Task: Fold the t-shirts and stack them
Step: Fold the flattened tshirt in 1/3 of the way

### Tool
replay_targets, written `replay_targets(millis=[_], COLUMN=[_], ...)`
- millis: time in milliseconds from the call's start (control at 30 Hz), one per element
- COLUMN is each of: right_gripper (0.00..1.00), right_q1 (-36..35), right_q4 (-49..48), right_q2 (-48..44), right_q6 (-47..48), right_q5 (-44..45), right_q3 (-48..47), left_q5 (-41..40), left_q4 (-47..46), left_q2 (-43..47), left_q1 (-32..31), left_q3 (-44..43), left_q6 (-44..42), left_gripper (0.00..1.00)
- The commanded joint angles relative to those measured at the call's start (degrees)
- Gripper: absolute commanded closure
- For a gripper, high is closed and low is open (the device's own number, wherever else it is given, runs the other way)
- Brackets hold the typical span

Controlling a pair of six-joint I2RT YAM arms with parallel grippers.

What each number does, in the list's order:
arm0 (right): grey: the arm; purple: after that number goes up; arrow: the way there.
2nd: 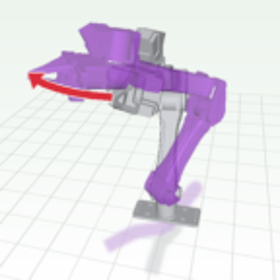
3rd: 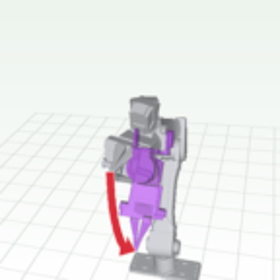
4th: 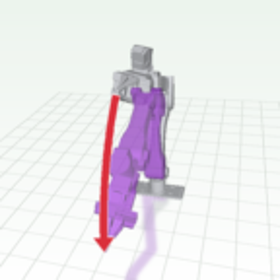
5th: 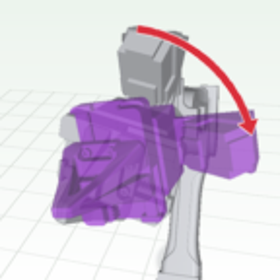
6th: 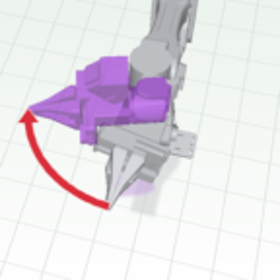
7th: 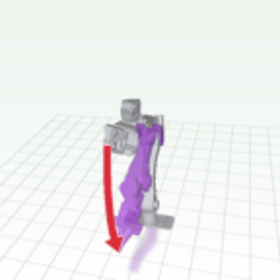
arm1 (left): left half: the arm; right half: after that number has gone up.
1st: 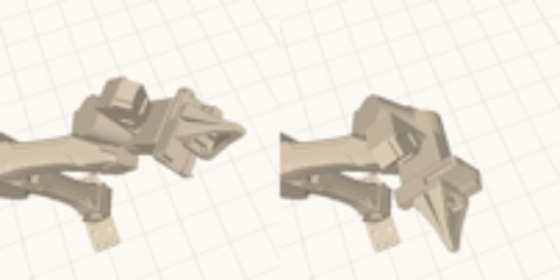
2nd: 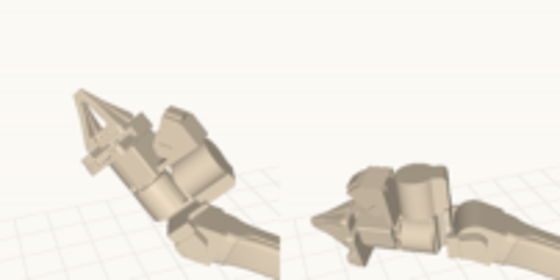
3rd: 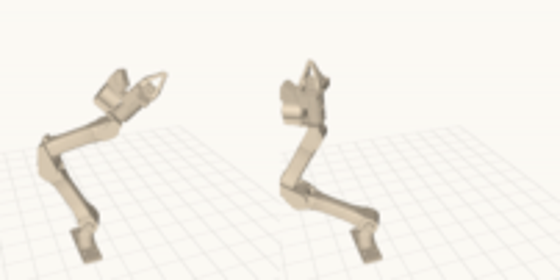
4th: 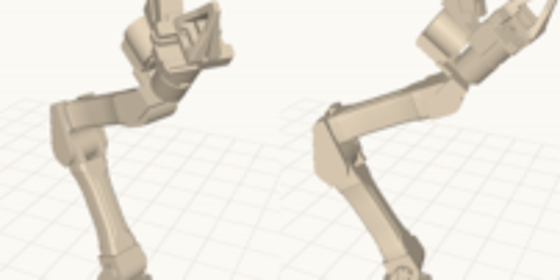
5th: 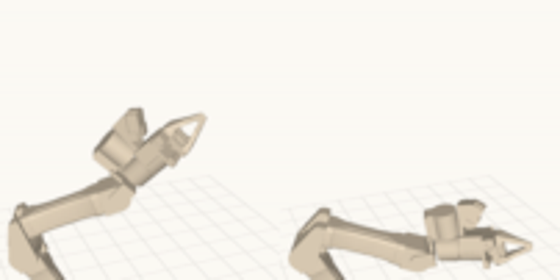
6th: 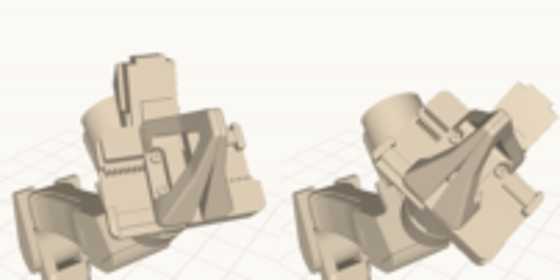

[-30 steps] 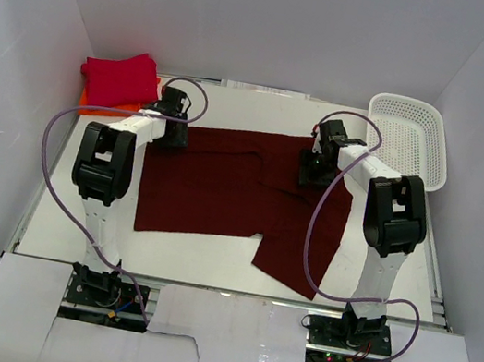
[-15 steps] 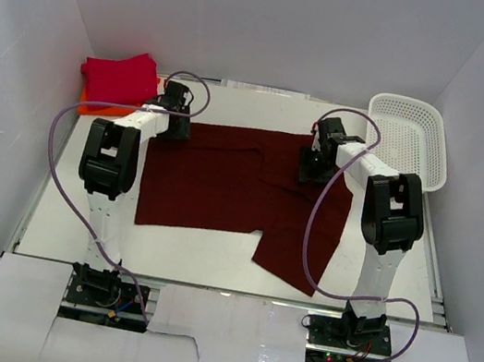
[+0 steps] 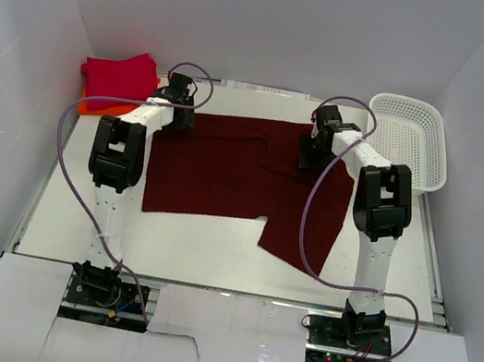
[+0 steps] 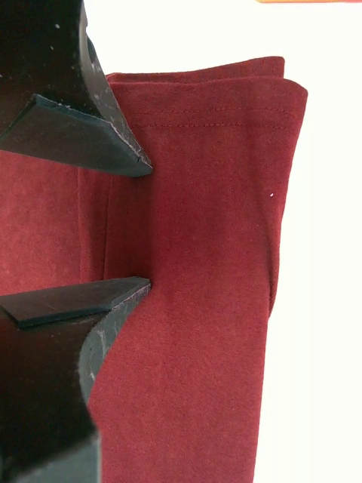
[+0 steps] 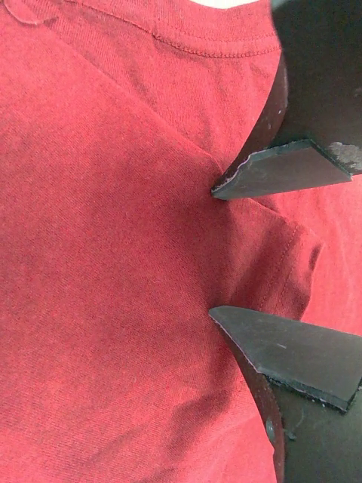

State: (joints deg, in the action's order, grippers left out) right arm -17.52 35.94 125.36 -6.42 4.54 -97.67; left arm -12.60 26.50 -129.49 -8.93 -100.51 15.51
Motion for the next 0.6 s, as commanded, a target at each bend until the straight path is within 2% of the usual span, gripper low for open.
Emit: replay_targets(millis=[0, 233, 567], right_gripper=[0.35, 0.35, 0.35], right_q1=[0.82, 1.26, 1.26], right_q4=[0.44, 1.14, 0.71], right_q2=[4.63, 8.05, 7.71], right_q6=[0.44, 0.0, -0.88], right_q5=[0.47, 1.44, 1.35], right_q3=[-2.17, -6.56, -4.29], left_q5=[1.88, 2.84, 5.21], left_q4=[2.32, 3.56, 5.31], left_q2=[-3.92, -9.98, -14.82], left_q1=[0.75, 1.81, 2.69], left_q3=[-2.66, -10.31, -17.79], left_q6=[0.49, 0.66, 1.19], left_gripper=[0.33, 0.33, 0.33])
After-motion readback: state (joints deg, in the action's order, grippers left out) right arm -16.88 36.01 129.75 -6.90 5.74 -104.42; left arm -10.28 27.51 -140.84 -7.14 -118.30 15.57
